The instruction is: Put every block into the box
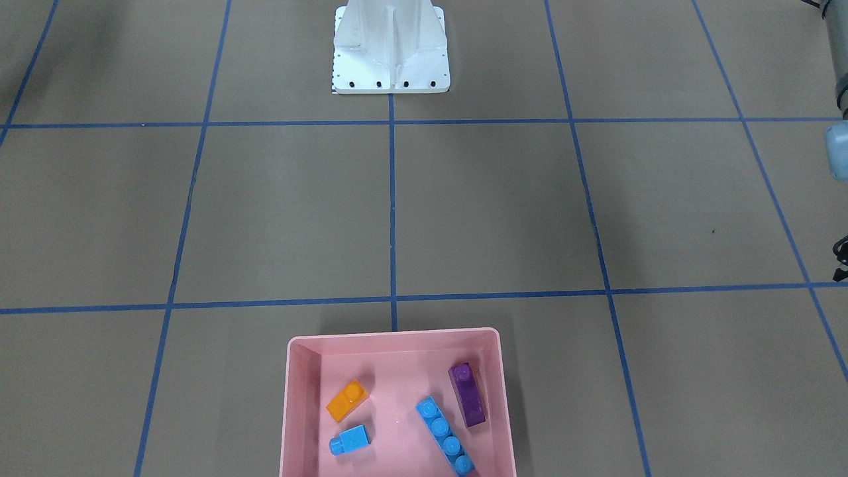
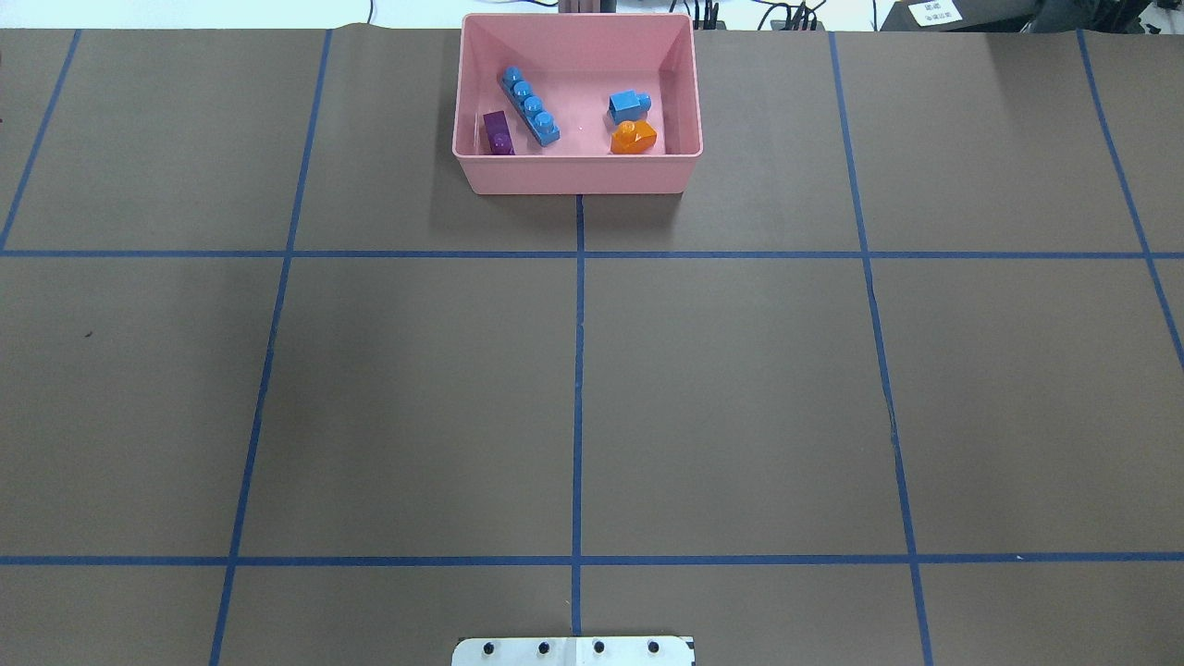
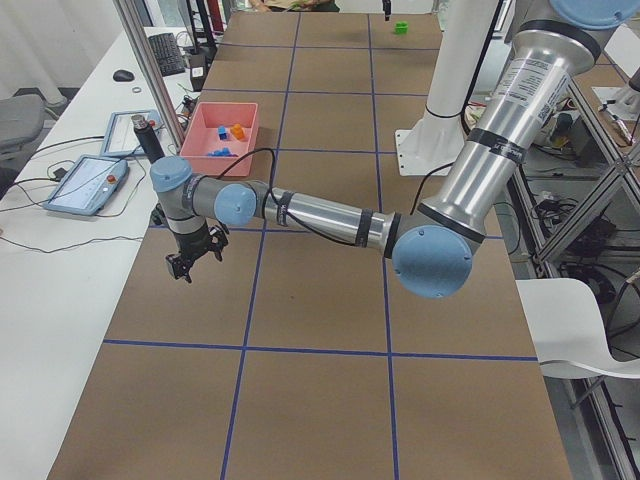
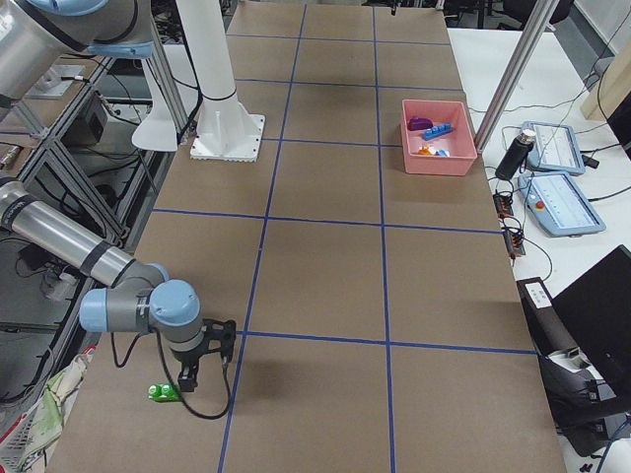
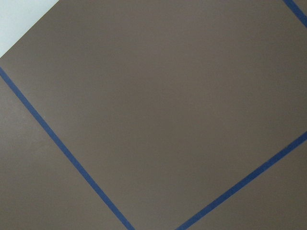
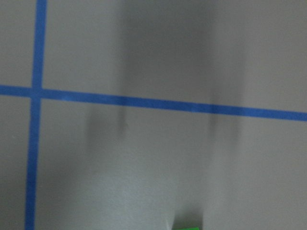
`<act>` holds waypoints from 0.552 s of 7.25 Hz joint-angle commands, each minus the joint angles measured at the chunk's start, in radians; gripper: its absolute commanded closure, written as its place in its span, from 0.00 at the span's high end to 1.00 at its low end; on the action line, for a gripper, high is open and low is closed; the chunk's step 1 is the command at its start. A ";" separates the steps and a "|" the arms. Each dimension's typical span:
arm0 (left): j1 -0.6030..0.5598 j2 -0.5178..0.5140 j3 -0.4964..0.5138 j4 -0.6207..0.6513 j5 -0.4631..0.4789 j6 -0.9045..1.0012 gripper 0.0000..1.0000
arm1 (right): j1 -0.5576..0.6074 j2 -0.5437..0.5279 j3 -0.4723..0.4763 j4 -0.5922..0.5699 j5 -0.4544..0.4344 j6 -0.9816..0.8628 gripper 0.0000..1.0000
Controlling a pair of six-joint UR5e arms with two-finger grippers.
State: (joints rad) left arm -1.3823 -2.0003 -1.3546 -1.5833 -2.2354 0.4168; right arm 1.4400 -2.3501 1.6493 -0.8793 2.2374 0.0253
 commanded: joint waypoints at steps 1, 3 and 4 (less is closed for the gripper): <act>-0.001 0.032 -0.049 0.002 -0.003 -0.004 1.00 | -0.001 -0.008 -0.161 0.141 0.001 0.009 1.00; 0.000 0.041 -0.061 0.002 -0.004 -0.006 1.00 | -0.003 -0.006 -0.198 0.148 0.060 -0.017 1.00; 0.000 0.041 -0.061 0.003 -0.004 -0.006 1.00 | -0.003 -0.005 -0.221 0.149 0.089 -0.025 1.00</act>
State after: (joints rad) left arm -1.3824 -1.9607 -1.4131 -1.5812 -2.2389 0.4114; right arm 1.4377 -2.3563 1.4591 -0.7339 2.2857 0.0147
